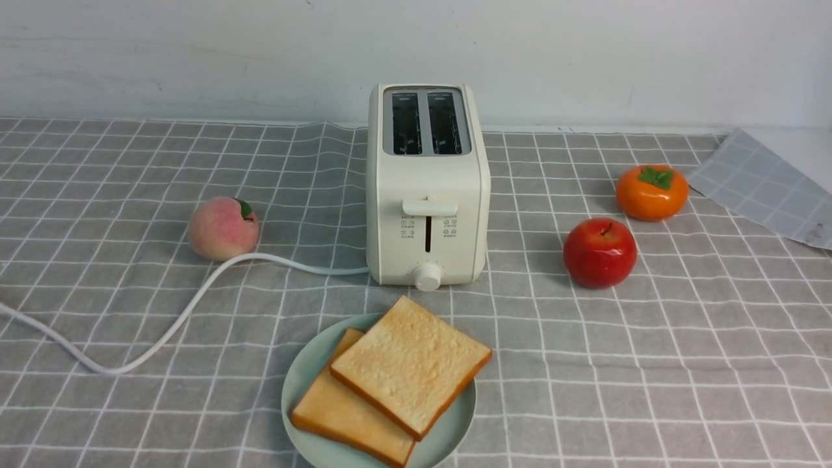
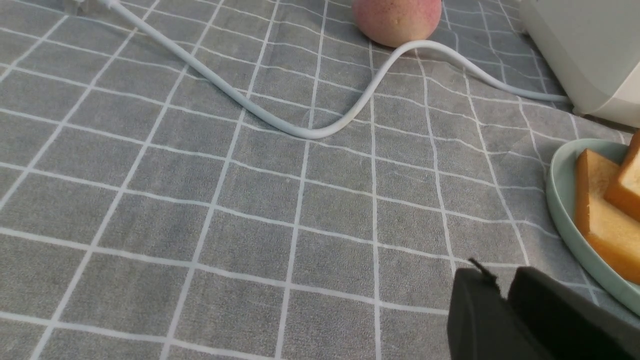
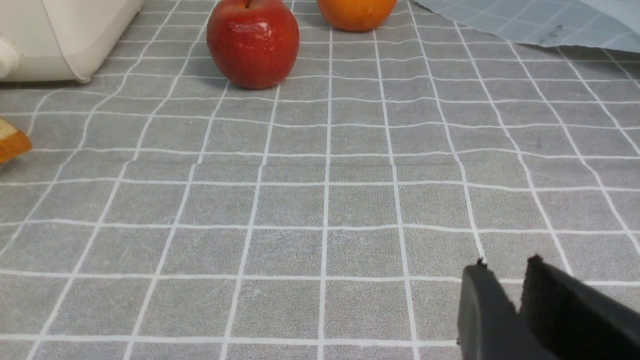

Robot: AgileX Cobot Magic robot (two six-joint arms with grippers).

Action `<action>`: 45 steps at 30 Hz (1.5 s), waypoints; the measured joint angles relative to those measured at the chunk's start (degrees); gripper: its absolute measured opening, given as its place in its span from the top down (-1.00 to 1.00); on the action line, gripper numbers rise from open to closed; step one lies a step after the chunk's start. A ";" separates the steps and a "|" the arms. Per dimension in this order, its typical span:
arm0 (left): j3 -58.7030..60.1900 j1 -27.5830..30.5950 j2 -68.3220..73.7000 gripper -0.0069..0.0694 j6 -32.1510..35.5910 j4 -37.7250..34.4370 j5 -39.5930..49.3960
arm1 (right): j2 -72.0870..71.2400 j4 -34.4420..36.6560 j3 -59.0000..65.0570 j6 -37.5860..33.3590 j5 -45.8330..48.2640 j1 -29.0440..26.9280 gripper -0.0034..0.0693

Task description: Take toasted bread from bread machine on grey coffee table place on plate.

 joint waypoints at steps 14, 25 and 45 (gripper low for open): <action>0.00 0.00 0.00 0.55 0.00 0.00 0.00 | 0.00 0.00 0.00 0.00 0.00 0.00 0.50; 0.00 0.00 0.00 0.53 0.00 0.00 0.00 | 0.00 0.02 -0.06 0.00 0.12 0.00 0.48; 0.00 0.00 0.00 0.49 0.05 0.00 0.00 | 0.00 0.02 -0.06 0.16 0.23 0.00 0.43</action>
